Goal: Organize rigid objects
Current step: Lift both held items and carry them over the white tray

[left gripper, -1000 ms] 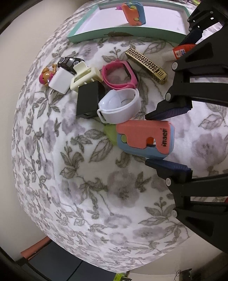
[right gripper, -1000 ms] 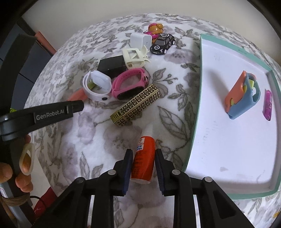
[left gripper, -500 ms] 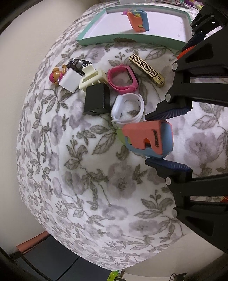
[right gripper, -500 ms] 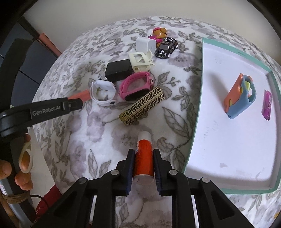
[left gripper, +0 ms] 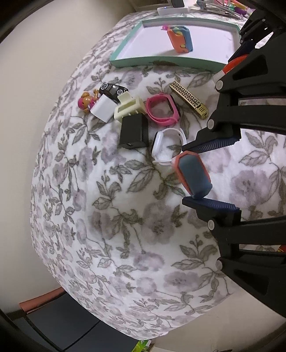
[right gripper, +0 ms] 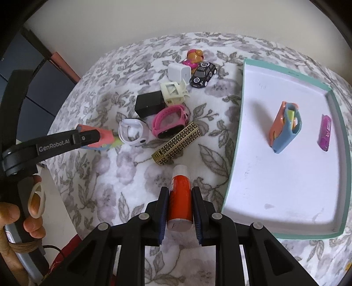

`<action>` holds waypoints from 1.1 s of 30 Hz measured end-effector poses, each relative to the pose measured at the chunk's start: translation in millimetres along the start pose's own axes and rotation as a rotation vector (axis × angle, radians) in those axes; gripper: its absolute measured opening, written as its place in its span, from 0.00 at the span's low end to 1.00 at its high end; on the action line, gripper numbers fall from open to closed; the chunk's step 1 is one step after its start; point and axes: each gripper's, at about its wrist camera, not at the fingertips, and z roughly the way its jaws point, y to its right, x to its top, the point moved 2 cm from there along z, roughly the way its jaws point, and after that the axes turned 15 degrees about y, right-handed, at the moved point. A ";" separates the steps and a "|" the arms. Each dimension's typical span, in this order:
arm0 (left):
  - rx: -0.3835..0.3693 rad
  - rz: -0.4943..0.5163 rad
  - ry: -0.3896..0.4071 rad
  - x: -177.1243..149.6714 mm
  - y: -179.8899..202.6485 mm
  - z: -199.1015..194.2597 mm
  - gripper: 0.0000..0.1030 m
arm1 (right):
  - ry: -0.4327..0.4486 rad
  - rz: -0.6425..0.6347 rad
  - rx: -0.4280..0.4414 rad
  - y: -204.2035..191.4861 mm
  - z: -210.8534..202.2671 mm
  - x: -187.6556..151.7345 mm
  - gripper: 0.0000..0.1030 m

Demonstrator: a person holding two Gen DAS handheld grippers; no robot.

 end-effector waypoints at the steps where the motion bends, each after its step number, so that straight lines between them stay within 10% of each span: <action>1: -0.005 -0.004 0.002 0.6 -0.7 -0.9 0.40 | 0.001 0.001 0.000 0.2 -0.6 0.5 0.21; 13: -0.034 -0.028 0.065 12.0 -2.1 -22.2 0.40 | 0.041 0.027 0.002 6.6 -12.3 9.5 0.21; 33: -0.300 0.025 0.180 15.9 63.9 -67.1 0.40 | 0.203 0.205 -0.067 76.0 -73.8 33.9 0.21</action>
